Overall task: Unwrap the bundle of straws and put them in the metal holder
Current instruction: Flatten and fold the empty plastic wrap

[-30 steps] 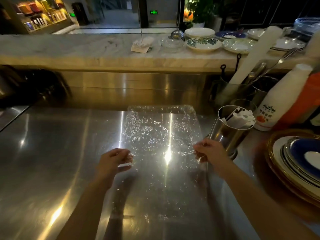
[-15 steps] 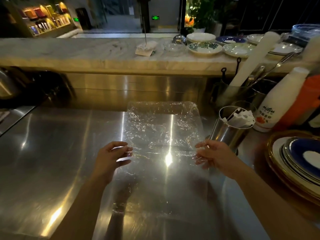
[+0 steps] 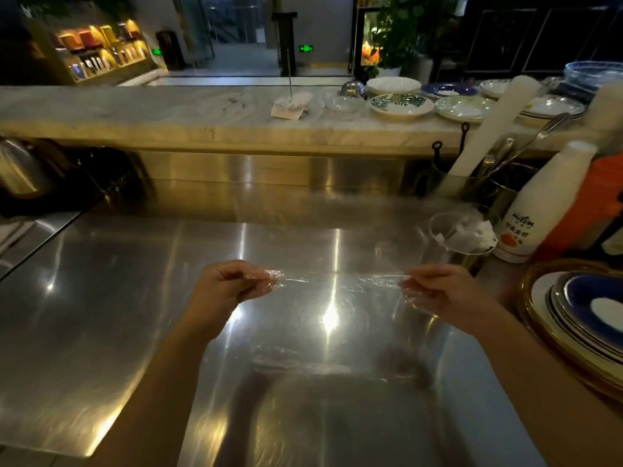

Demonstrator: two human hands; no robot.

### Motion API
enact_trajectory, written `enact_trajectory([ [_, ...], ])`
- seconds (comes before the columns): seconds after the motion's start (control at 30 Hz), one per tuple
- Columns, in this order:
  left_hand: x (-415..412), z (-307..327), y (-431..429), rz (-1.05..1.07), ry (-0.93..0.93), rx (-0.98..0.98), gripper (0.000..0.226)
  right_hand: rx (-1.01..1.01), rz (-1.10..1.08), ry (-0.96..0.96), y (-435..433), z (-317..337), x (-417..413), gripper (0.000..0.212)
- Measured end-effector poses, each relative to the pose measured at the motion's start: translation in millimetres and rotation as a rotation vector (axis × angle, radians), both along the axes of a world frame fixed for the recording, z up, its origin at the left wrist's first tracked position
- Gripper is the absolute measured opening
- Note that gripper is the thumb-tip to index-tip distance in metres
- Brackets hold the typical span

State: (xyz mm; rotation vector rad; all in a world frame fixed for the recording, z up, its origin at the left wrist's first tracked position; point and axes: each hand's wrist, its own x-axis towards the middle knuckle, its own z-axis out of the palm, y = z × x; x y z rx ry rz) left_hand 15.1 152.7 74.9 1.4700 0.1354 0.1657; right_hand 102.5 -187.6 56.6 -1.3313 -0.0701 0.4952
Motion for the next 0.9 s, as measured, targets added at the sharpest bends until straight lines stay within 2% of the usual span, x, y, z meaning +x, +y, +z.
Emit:
enact_trajectory([
  [0.07,-1,2,-3,0.011,0.041,-0.026,0.017,-0.009,0.03,-0.025,-1,4,-1,0.026],
  [0.17,-1,1,-8,0.021,0.093,-0.161,0.043,-0.143,0.0,-0.127,-4,7,1,0.048],
  [0.23,1,0,-10,0.059,0.199,-0.263,0.025,-0.165,-0.021,-0.161,-5,9,1,0.052],
  [0.27,3,-3,-10,0.053,0.279,-0.302,0.025,-0.187,-0.037,-0.171,-6,11,2,0.052],
  [0.33,3,-8,-7,-0.03,0.424,-0.326,0.053,-0.249,-0.079,-0.187,-8,15,2,0.052],
  [0.37,2,-11,-7,-0.089,0.463,-0.277,0.055,-0.285,-0.091,-0.205,-10,15,1,0.05],
  [0.43,-1,-17,-10,-0.151,0.465,-0.087,0.046,-0.386,-0.078,-0.255,-13,17,0,0.045],
  [0.53,1,-17,-16,0.011,0.36,0.116,0.012,-0.592,-0.014,-0.375,-13,19,0,0.04],
  [0.57,2,-15,-16,0.063,0.298,0.157,0.005,-0.702,0.021,-0.461,-11,20,0,0.041],
  [0.63,6,-6,-17,0.114,0.165,0.261,0.013,-0.943,0.081,-0.707,-2,19,0,0.044],
  [0.67,7,0,-17,0.104,0.102,0.318,0.014,-0.99,0.084,-0.804,3,19,-2,0.042],
  [0.77,7,24,-21,-0.001,-0.057,0.505,0.009,-0.924,0.079,-0.904,21,28,-7,0.037],
  [0.9,5,54,-30,-0.133,-0.205,0.751,0.01,-0.801,0.201,-0.789,42,49,-15,0.055],
])
